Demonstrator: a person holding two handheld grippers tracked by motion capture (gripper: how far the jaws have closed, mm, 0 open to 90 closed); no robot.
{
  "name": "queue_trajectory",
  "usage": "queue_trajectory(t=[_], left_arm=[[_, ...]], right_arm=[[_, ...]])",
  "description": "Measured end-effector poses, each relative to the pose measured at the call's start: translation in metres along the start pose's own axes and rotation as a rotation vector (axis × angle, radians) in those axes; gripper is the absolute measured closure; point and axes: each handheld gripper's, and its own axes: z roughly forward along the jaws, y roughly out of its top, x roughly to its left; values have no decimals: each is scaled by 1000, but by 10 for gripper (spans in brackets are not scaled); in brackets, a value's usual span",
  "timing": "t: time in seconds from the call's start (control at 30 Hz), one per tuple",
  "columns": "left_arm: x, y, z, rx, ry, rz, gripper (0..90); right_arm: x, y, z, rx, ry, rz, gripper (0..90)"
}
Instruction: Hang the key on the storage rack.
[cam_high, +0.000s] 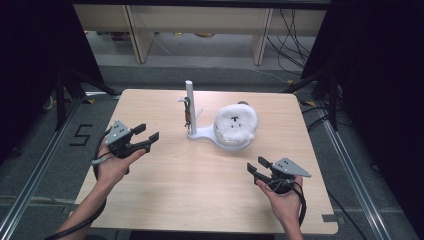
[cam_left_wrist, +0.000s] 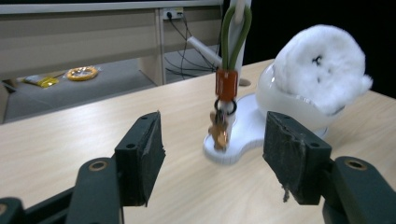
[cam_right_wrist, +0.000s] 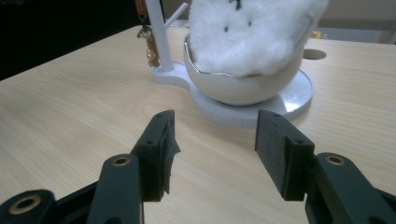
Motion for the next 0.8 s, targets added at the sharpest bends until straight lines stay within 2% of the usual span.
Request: queue_trajectory(t=[0.07,0.1,0.17,0.2,0.27,0.3,0.33,0.37,0.4,0.47,0.5,0.53,0.57,0.6,0.67,0.7,0.73,0.77,0.8], left_arm=[[3,-11,-9,4,10,-21,361],[4,-17,-14,10,22,-27,359],[5,-29,-22,18,36,-33,356],[5,-29,-22,18,36,-33,355],[5,-50,-33,28,67,-32,351],[5,-50,-33,28,67,-32,351],[5,-58,-35,17,79,-39,351],[6,-72,-38,16,89,-38,346],[6,-77,-40,24,100,-41,343],[6,-81,-41,27,107,-46,337],[8,-88,-42,16,106,-56,333],[7,-89,-43,24,115,-53,332],[8,-91,-44,16,117,-50,332],[8,-91,-44,13,120,-44,332],[8,-92,-44,7,120,-45,332],[8,-94,-43,-3,122,-38,331],[7,-96,-42,-18,117,-50,332],[7,-96,-43,1,126,-31,332],[6,-98,-41,-13,121,-32,331]], right_arm=[[-5,-2,0,-1,1,-2,485],[-4,-3,-2,14,-17,16,484],[-9,-6,-4,23,-32,7,480],[-12,-8,-4,27,-39,-9,479],[-15,-12,-4,24,-36,2,475],[-14,-15,-5,31,-45,21,473],[-14,-15,-5,31,-45,21,473],[-15,-18,-6,37,-57,48,473],[-19,-19,-5,29,-56,10,473],[-19,-20,-6,40,-59,23,474],[-18,-22,-9,63,-77,58,473],[-23,-24,-7,43,-76,-1,473],[-23,-25,-6,31,-64,12,472],[-20,-27,-8,34,-73,52,472],[-24,-28,-7,18,-75,16,472],[-24,-29,-7,13,-80,19,471],[-24,-30,-8,23,-85,23,470],[-24,-30,-9,26,-85,28,470],[-25,-32,-7,11,-78,20,470]])
